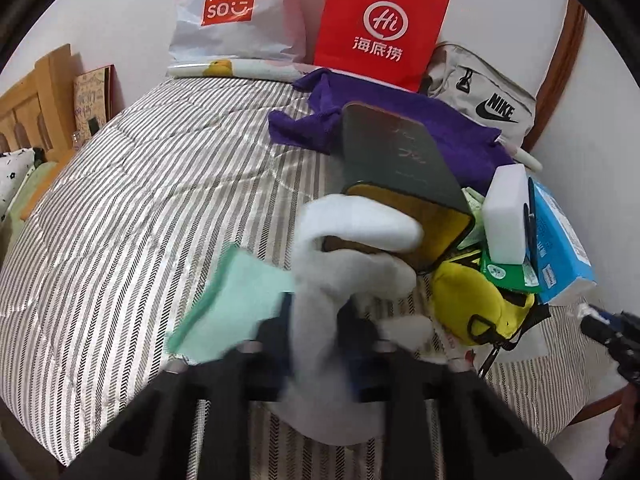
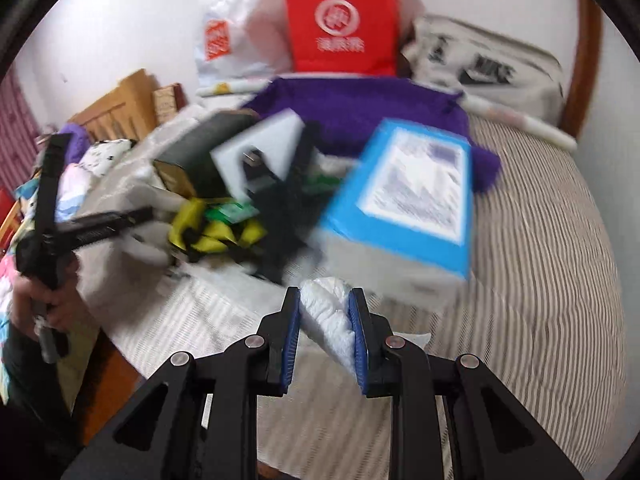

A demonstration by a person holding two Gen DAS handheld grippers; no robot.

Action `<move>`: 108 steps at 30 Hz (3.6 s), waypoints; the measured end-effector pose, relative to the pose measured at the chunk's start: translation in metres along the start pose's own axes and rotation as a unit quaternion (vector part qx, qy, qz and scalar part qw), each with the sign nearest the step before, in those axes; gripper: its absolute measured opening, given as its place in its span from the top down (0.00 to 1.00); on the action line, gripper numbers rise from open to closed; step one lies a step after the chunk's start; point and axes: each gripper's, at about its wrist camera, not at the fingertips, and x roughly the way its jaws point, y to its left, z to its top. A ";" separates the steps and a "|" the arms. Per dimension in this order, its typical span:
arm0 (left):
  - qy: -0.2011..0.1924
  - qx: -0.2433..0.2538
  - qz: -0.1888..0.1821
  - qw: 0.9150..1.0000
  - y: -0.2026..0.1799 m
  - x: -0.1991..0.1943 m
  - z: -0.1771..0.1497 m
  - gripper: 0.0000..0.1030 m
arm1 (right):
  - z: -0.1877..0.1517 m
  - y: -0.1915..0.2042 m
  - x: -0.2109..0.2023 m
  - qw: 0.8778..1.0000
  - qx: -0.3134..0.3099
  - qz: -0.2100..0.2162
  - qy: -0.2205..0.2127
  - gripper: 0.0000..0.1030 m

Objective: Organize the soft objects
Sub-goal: 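Carry the glove and the white cloth over the purple towel with both grippers, then open the left gripper to drop the glove while the right drops the cloth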

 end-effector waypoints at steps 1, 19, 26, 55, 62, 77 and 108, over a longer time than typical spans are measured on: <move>0.002 -0.001 -0.005 1.000 0.001 -0.001 0.000 0.90 | -0.003 -0.004 0.004 1.000 0.004 -0.001 0.004 0.77; -0.041 -0.011 -0.035 0.999 -0.017 -0.066 0.027 0.91 | 0.003 -0.020 -0.018 0.999 0.019 0.040 -0.024 0.77; -0.045 -0.011 -0.042 0.998 -0.023 -0.081 0.044 0.91 | 0.026 -0.021 -0.042 0.998 0.013 0.045 -0.050 0.77; -0.013 0.011 -0.030 0.999 -0.049 -0.021 0.175 0.91 | 0.189 -0.068 -0.001 0.996 0.005 0.022 -0.089 0.77; 0.009 0.008 -0.053 0.999 -0.057 0.020 0.208 0.91 | 0.221 -0.080 0.033 0.997 -0.012 0.024 -0.078 0.77; 0.078 0.010 -0.072 0.994 -0.060 0.116 0.257 0.91 | 0.265 -0.098 0.122 0.999 -0.030 0.016 -0.024 0.77; 0.114 0.007 -0.056 0.992 -0.050 0.163 0.268 0.40 | 0.267 -0.108 0.163 0.999 -0.035 0.022 0.032 0.35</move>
